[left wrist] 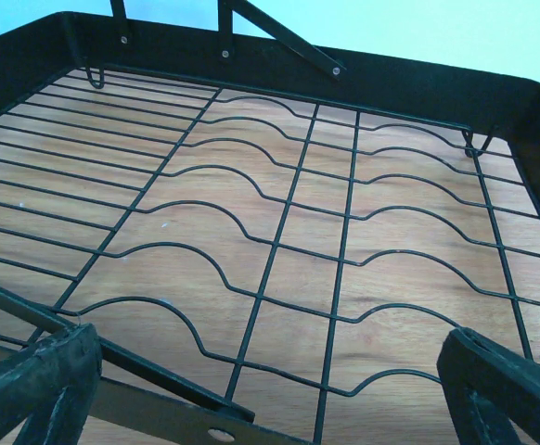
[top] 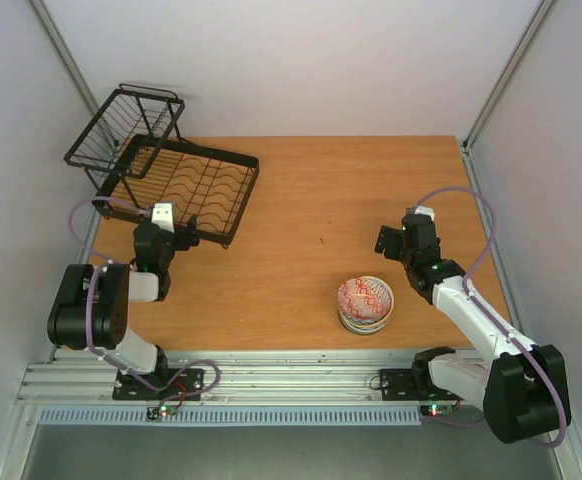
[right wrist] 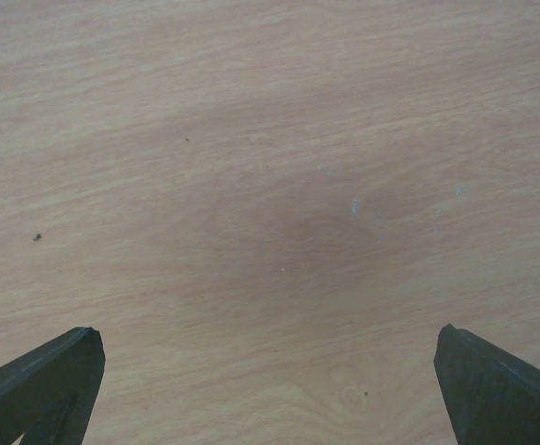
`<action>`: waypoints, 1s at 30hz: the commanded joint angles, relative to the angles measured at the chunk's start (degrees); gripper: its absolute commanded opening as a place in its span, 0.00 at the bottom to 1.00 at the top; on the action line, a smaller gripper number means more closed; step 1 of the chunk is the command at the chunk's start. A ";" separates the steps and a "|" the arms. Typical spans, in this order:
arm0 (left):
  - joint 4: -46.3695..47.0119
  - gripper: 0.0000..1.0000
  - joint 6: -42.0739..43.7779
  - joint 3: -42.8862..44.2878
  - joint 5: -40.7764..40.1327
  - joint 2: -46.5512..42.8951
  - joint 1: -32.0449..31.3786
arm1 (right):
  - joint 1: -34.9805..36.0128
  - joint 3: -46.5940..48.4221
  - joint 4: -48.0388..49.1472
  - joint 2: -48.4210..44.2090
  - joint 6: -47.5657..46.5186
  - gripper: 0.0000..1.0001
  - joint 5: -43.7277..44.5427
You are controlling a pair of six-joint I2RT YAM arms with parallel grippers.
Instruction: Load the bowls into the dish rack
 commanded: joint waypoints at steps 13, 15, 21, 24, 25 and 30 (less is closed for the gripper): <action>-4.07 0.99 0.82 -0.96 -1.88 -12.88 -0.12 | 0.77 2.22 -9.33 0.74 7.59 0.99 6.83; -12.90 0.99 2.42 2.65 -0.89 -15.81 -0.16 | 0.80 1.30 -9.47 -0.04 7.59 0.99 7.42; -32.96 1.00 8.53 15.54 1.26 -13.84 0.54 | 0.76 0.65 -10.37 -2.06 9.43 0.99 10.82; -37.37 0.99 8.34 18.48 1.98 -11.23 0.32 | 0.76 0.57 -9.93 -2.28 8.79 0.99 10.05; -38.11 0.99 8.21 19.07 1.79 -10.34 0.35 | 0.77 0.57 -9.91 -2.32 8.76 0.99 9.92; -43.02 0.95 6.38 21.95 -2.28 -9.32 1.77 | 0.85 0.81 -11.08 -2.08 8.63 0.99 10.70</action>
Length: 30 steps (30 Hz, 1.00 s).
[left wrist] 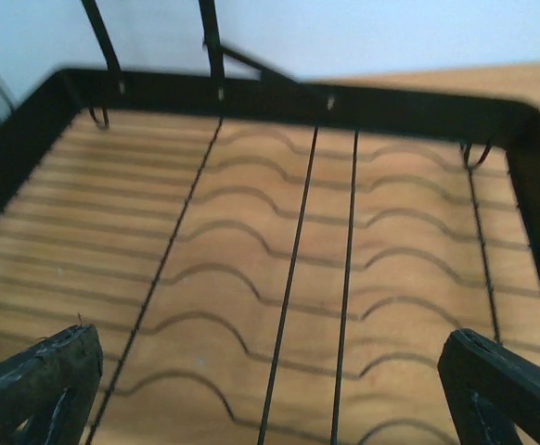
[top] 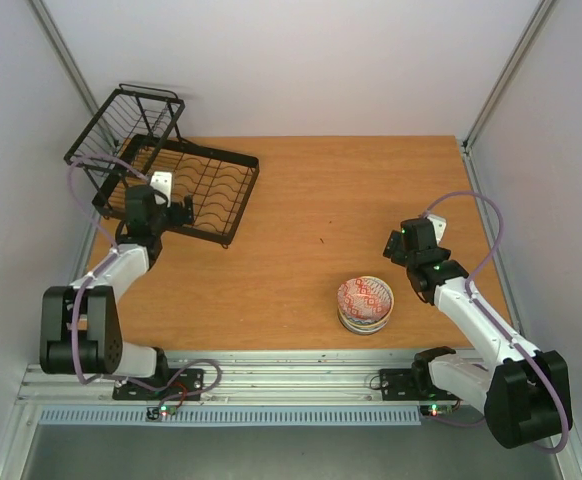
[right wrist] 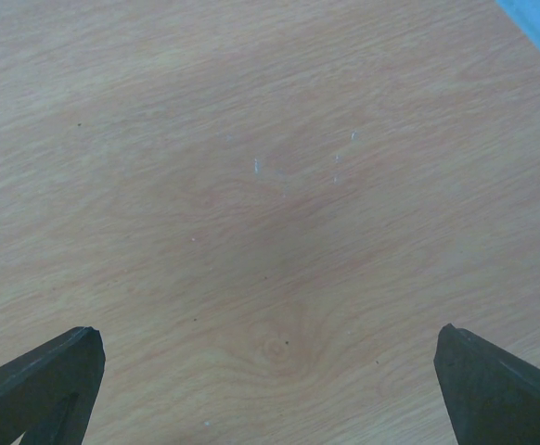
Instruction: Load the bowls into the dish rack
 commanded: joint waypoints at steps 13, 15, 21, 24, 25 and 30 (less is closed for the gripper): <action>-3.41 0.54 -0.81 2.59 -2.66 1.27 10.00 | 1.21 0.15 -0.10 0.74 0.63 0.99 -0.65; -2.91 0.53 -0.51 3.73 -2.76 3.42 10.00 | 1.48 -0.07 -0.04 0.04 0.69 0.99 -0.68; -3.35 0.28 -0.17 7.95 -2.77 9.45 10.00 | 1.75 -0.57 0.48 -1.19 0.69 0.99 -2.03; -4.04 0.09 -0.33 9.65 -2.78 11.02 10.00 | 1.91 -0.57 0.58 -1.03 0.64 0.99 -2.24; -4.45 0.02 -0.35 10.03 -2.74 11.17 10.00 | 2.02 -0.57 0.58 -1.03 0.67 0.99 -2.16; -5.71 0.00 0.11 8.53 -1.51 9.03 10.00 | 2.29 -0.57 0.87 -0.98 0.71 0.99 -1.75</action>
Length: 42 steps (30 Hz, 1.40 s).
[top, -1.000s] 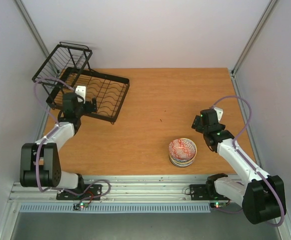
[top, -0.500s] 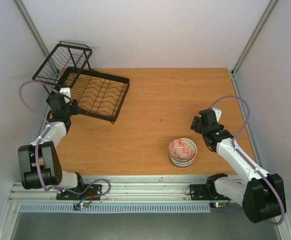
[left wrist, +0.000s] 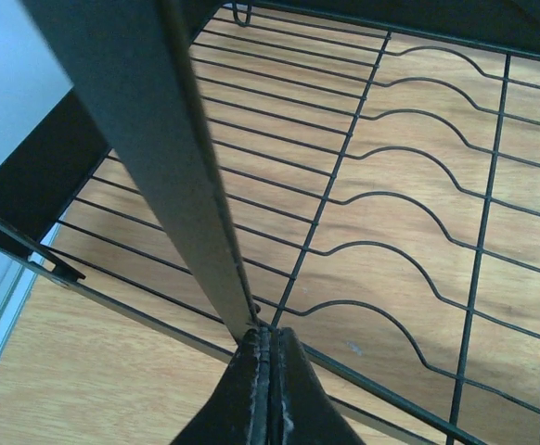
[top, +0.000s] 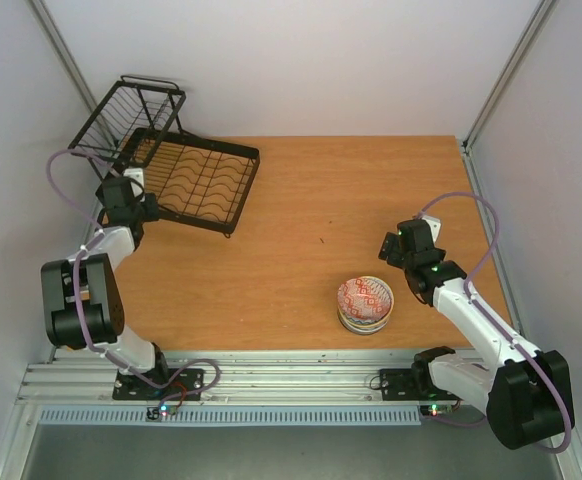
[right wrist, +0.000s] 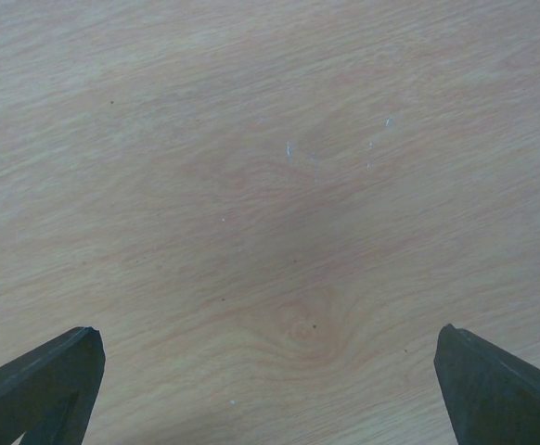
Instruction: Load the bowls into the dish rack
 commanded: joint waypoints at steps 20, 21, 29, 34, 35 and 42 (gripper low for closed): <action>-24.91 0.01 9.82 -1.77 19.83 -17.44 -4.79 | 2.59 0.73 3.31 2.42 0.63 0.99 -1.51; -24.99 0.01 9.89 -1.50 18.23 -17.09 -6.90 | 2.82 0.82 3.13 2.43 0.66 0.99 -1.35; -26.07 0.04 9.46 8.40 7.84 -5.22 -19.83 | 3.64 0.51 1.81 0.68 0.64 0.99 0.82; -30.40 0.01 10.04 20.63 1.46 9.46 -21.60 | 3.63 0.78 1.09 1.15 0.66 0.99 1.47; -31.33 0.01 9.99 22.94 0.36 11.96 -21.76 | 3.66 0.78 0.82 1.22 0.71 0.99 1.83; -39.23 0.00 12.07 33.44 -6.65 22.16 -24.67 | 3.69 0.73 0.58 1.29 0.95 0.99 3.63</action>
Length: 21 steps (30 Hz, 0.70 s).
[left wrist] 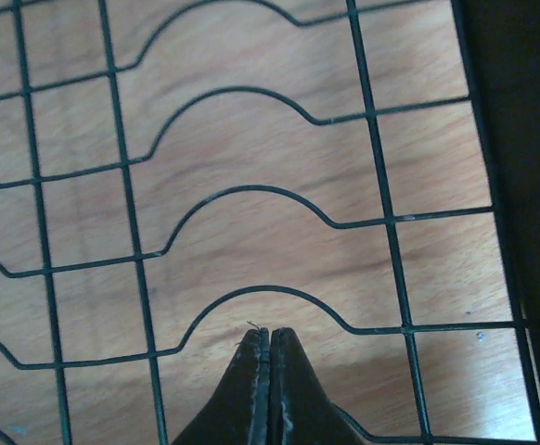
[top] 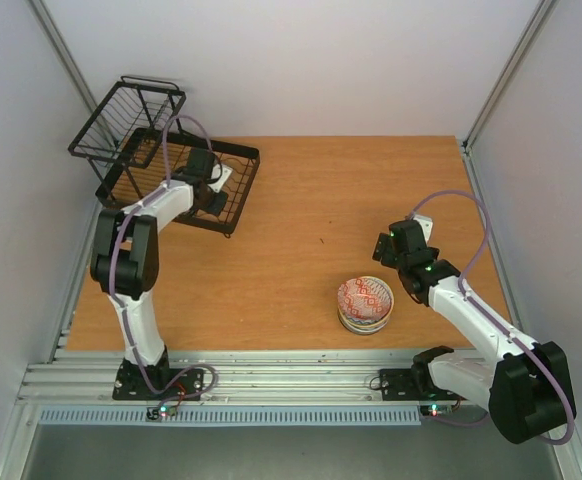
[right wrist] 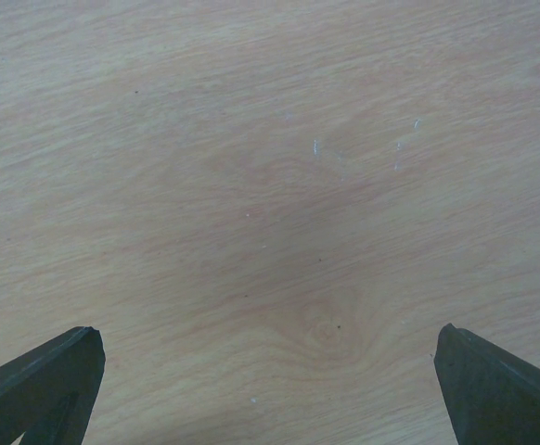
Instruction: Load the bowls into the dish rack
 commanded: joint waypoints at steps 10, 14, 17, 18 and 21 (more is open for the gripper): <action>-10.93 0.00 4.86 -0.82 -4.64 -4.13 -6.98 | 0.36 0.99 0.16 2.20 2.09 0.99 1.91; -15.01 0.00 4.58 -1.65 -2.02 -5.31 -7.77 | 0.37 1.12 0.17 2.35 2.42 0.99 1.90; -15.01 0.01 4.66 -3.26 -2.23 -6.97 -9.71 | 0.35 1.12 -0.06 2.05 2.71 0.99 2.08; -14.83 0.01 4.66 -3.70 -2.75 -7.39 -10.64 | 0.35 1.12 -0.07 1.93 2.81 0.99 2.09; -14.81 0.01 4.02 -3.73 -3.48 -7.37 -13.59 | 0.35 1.12 -0.37 1.54 2.99 0.99 2.14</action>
